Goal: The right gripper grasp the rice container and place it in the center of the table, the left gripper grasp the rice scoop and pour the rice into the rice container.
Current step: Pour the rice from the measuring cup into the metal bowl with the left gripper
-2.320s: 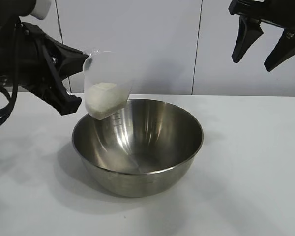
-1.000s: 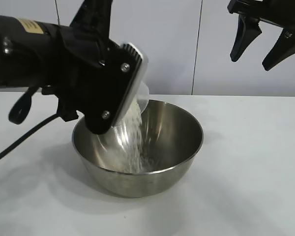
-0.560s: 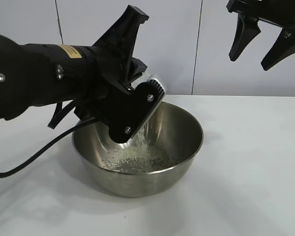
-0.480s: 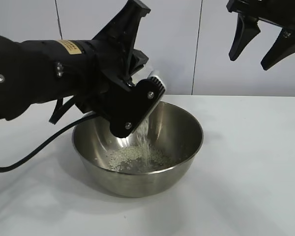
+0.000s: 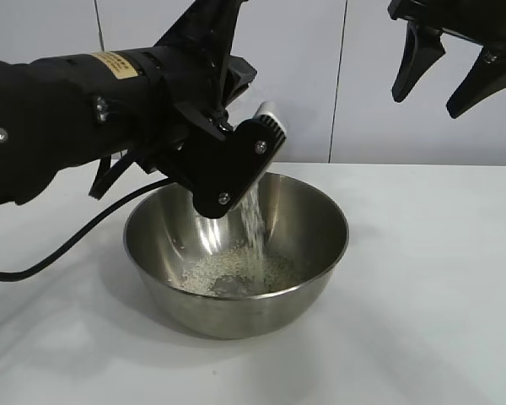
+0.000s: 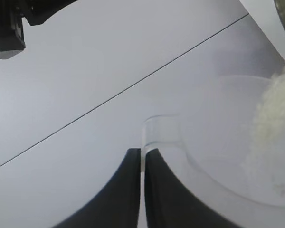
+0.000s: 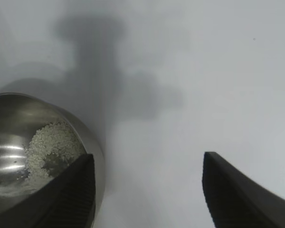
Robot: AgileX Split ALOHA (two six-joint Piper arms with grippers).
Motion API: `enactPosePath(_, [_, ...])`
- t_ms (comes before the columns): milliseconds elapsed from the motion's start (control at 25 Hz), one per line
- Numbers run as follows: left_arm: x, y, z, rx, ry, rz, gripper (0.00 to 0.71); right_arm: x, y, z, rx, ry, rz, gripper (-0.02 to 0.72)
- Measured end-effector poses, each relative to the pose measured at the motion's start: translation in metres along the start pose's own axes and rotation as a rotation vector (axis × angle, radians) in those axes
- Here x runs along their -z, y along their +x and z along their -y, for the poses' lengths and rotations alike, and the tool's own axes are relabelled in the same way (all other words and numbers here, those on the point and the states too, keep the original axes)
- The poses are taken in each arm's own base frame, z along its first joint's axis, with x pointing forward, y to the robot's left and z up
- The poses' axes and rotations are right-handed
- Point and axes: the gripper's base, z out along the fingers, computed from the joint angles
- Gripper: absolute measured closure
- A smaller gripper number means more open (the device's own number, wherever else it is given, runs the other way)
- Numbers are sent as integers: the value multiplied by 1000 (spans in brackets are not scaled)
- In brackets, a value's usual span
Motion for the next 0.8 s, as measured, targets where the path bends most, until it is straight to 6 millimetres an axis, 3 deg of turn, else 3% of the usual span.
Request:
enactPosePath(240, [0, 1, 6, 110, 61, -17, 701, 0, 0, 0, 0, -1, 0, 252])
enactPosePath(600, [7, 16, 30, 817, 244, -312, 701, 0, 0, 0, -2, -4, 1, 252])
enactPosePath(800, [11, 38, 26, 1151, 208, -445, 701, 0, 0, -1, -4, -6, 1, 252])
